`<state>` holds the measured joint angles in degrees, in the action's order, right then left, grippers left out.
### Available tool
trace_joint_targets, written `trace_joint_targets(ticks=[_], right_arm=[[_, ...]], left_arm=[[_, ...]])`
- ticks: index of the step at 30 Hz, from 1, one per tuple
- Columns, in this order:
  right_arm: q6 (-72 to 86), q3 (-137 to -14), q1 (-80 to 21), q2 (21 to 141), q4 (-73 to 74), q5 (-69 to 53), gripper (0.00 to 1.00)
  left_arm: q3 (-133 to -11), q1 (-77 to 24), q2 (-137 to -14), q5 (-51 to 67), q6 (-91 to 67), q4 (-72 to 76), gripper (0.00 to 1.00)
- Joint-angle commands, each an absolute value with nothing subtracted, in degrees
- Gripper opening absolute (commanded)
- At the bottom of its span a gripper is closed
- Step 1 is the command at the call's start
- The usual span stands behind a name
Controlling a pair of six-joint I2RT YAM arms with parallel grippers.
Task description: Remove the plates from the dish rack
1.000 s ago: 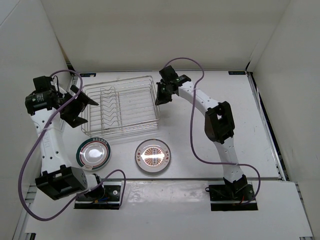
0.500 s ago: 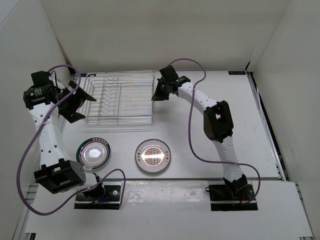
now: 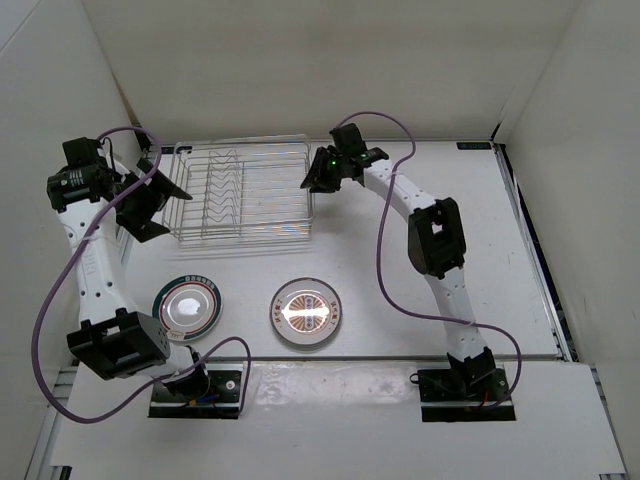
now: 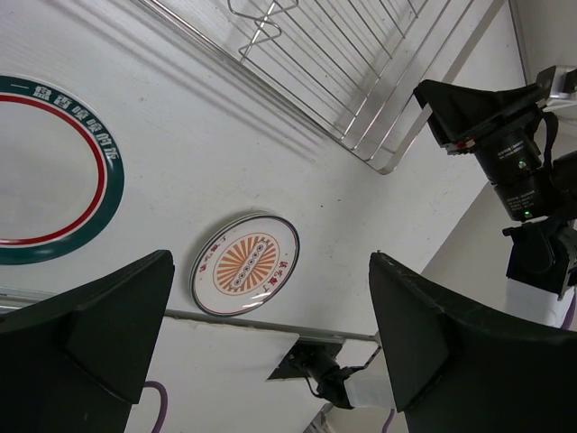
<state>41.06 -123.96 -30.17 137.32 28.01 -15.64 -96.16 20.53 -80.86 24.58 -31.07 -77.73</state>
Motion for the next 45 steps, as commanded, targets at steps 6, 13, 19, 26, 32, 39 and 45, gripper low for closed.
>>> trace_joint_targets(ticks=[6,13,19,26,32,39,45], right_arm=[[41.9,-124.5,-28.9,136.2,20.7,-17.8,0.9],[44.3,-122.2,-28.9,127.7,21.9,-12.9,0.9],[46.5,-111.2,-29.6,116.8,28.1,-9.0,0.9],[40.7,-94.9,-30.1,104.3,32.4,-8.0,0.9],[39.3,-88.3,-30.4,104.8,24.9,-14.6,0.49],[40.3,-96.2,-30.6,112.8,24.9,-17.2,0.33],[39.8,-96.2,-30.5,106.7,34.2,-9.6,0.9]], left_arm=[[-98.0,20.8,-80.3,24.0,-30.8,-104.3,1.0],[-99.9,20.9,-80.4,23.6,-30.8,-104.4,1.0],[-99.7,20.8,-79.5,25.6,-30.9,-104.2,1.0],[-99.5,20.7,-76.9,27.7,-31.2,-104.5,1.0],[-94.0,19.0,-71.6,28.9,-31.2,-104.4,1.0],[-87.8,17.3,-64.3,27.3,-30.6,-104.7,1.0],[-90.4,13.2,-58.0,20.5,-25.4,-103.7,1.0]])
